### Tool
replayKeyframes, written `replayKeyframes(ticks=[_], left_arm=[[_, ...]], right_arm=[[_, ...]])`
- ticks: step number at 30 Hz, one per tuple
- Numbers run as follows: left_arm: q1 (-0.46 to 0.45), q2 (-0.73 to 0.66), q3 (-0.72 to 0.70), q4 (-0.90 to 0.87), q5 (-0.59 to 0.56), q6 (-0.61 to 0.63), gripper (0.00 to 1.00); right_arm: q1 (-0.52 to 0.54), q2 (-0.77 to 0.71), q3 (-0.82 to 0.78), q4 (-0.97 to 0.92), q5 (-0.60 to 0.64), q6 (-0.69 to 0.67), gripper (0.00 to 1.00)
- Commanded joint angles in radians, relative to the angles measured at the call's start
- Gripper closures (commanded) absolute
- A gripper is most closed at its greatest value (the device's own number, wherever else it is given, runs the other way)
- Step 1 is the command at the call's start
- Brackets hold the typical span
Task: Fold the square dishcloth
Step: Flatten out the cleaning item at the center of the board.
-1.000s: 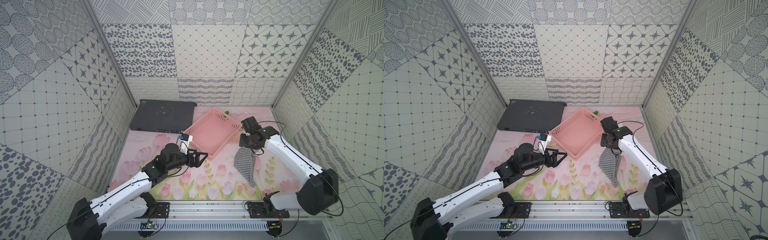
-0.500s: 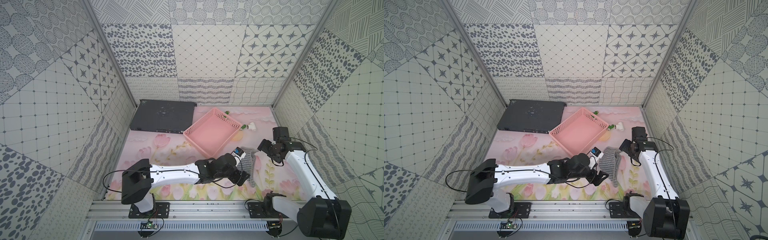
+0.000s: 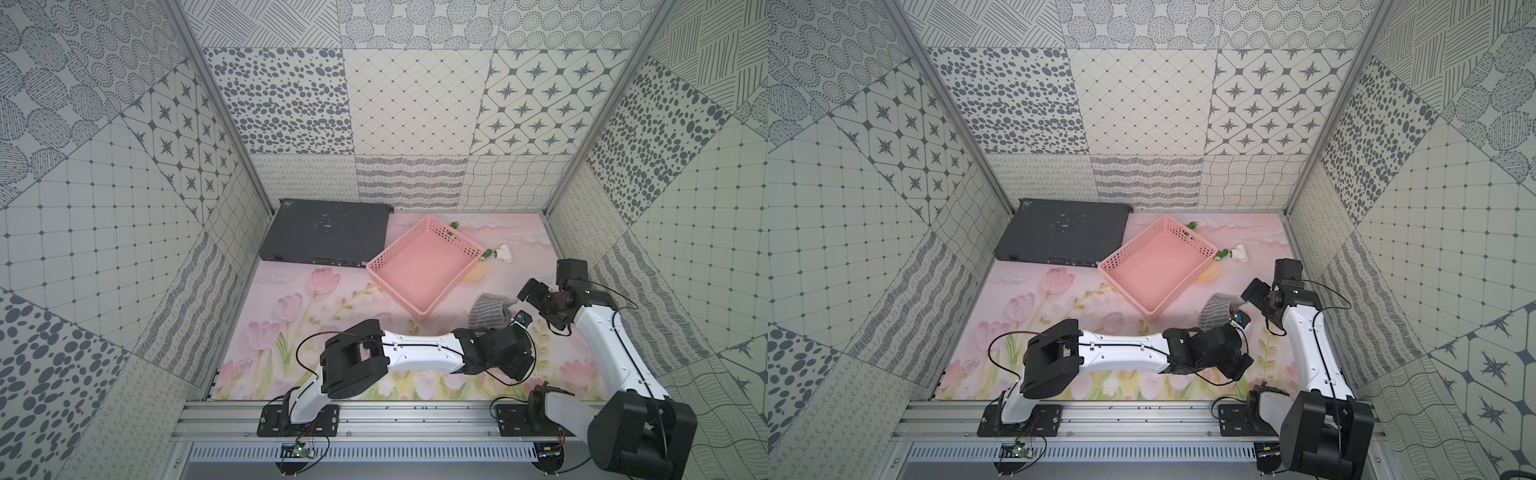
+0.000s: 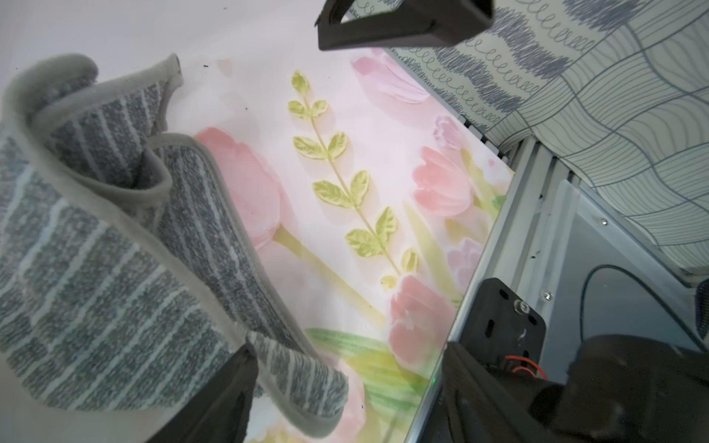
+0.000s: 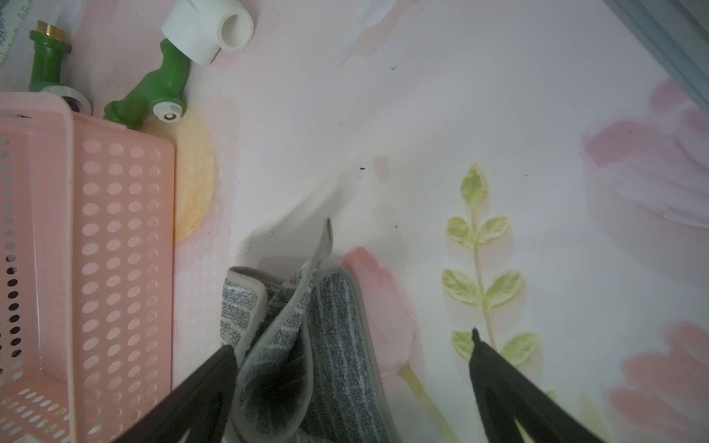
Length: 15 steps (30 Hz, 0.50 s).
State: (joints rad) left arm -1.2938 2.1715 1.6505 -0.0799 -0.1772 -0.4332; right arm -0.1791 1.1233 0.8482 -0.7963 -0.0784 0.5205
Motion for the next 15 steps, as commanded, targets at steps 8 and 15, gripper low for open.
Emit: replayKeyframes(ticks=[8,15], left_arm=[[0.016,0.043,0.002,-0.159,-0.158,-0.12,0.26],[0.024,-0.017,-0.1,-0.128,-0.21,-0.146,0.21]], right_arm=[[-0.004,-0.006,-0.019,0.057,-0.081,-0.054,0.03],[-0.005,-0.002,-0.026,0.074,-0.119,-0.057,0.03]])
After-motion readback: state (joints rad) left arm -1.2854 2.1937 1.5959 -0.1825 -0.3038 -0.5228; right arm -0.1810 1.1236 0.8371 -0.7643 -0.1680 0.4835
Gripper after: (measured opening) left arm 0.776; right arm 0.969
